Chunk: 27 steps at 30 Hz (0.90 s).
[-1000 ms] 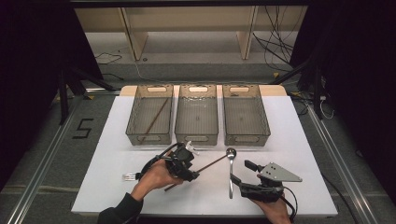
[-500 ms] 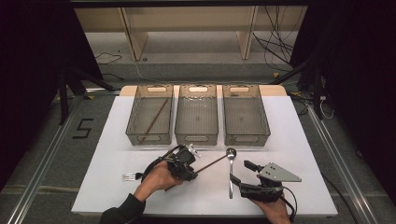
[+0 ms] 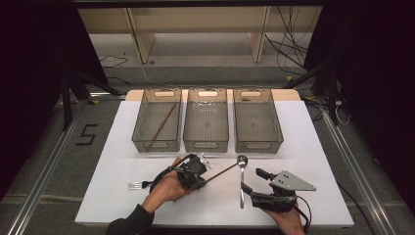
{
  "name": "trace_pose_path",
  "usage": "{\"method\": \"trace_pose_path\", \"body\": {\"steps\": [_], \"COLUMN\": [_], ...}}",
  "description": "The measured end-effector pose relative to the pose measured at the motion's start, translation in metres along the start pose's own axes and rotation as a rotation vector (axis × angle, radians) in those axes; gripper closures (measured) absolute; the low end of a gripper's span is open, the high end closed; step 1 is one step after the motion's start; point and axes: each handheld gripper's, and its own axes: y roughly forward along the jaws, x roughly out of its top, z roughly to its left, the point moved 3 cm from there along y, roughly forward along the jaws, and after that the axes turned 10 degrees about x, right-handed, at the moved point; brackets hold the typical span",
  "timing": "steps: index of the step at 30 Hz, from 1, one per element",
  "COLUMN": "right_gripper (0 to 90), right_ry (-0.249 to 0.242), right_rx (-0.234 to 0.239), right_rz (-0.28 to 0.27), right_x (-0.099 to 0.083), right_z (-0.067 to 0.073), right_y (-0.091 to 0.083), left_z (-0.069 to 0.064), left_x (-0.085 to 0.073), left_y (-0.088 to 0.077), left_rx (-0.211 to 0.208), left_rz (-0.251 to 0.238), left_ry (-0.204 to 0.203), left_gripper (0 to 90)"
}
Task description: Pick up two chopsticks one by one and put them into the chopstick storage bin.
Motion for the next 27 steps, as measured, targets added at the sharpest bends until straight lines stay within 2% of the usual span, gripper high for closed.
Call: {"method": "trace_pose_path", "body": {"steps": [5, 12, 23, 27], "right_gripper": [27.9, 27.9, 27.9, 27.9], "right_ry": [0.001, 0.003, 0.004, 0.004], "right_rx": [-0.004, -0.004, -0.002, -0.003], "right_rz": [-0.002, -0.004, -0.001, -0.002], "right_x": [0.000, 0.000, 0.000, 0.000], "right_z": [-0.001, 0.000, -0.001, -0.001], "right_y": [-0.001, -0.001, 0.000, 0.000], "left_z": [0.000, 0.004, 0.016, 0.023], "left_x": [-0.002, -0.006, -0.008, -0.008], "left_y": [-0.001, -0.005, -0.021, -0.031], "left_rx": [-0.022, -0.046, -0.050, -0.054], "left_rz": [0.012, 0.036, 0.002, -0.027], "left_ry": [-0.011, 0.009, -0.011, -0.034], "left_gripper": [84.5, 84.6, 84.6, 84.6]}}
